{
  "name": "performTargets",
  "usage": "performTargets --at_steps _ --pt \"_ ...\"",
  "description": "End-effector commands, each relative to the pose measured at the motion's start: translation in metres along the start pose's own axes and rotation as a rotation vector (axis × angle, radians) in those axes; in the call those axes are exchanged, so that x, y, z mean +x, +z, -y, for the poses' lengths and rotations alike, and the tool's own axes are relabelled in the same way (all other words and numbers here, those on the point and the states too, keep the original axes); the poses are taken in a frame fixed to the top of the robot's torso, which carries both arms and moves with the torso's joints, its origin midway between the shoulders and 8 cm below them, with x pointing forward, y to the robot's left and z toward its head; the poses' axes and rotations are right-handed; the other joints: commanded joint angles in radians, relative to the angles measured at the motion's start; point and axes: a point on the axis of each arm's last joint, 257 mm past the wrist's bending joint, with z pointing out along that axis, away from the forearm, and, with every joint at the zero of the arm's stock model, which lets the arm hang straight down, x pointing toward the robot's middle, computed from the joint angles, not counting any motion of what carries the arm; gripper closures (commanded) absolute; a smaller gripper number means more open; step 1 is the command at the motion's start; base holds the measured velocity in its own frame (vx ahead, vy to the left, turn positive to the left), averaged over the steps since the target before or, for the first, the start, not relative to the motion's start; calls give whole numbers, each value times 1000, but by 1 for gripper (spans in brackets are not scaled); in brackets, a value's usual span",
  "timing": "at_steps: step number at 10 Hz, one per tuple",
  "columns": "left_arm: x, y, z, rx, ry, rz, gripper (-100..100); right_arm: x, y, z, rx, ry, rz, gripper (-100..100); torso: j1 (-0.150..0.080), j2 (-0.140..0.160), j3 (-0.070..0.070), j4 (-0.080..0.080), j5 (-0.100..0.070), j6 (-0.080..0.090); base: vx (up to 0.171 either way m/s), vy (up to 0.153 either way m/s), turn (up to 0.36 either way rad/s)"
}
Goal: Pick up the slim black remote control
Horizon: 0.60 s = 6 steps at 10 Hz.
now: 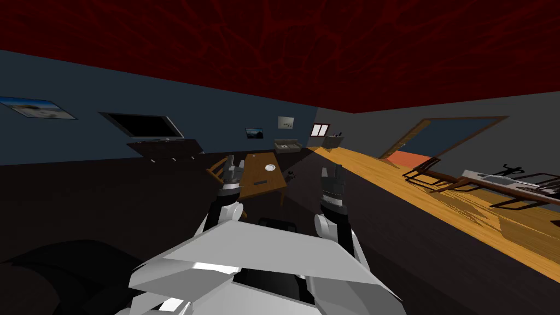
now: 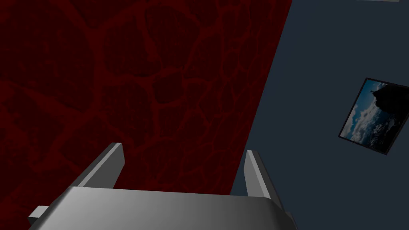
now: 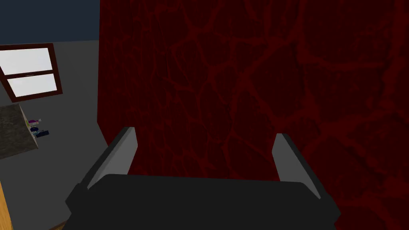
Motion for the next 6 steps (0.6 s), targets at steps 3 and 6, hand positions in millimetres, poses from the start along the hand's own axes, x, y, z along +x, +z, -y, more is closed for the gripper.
performTargets --at_steps 3,6 --pt "0 -3 -21 -66 5 -63 -100 0 0 0 0 0 0 0 1 -1 0 0 0 0 9 9 -109" --pt "-11 -10 -54 -170 -15 -86 -100 0 0 0 0 0 0 0 2 -1 -1 0 0 0 15 19 -201"
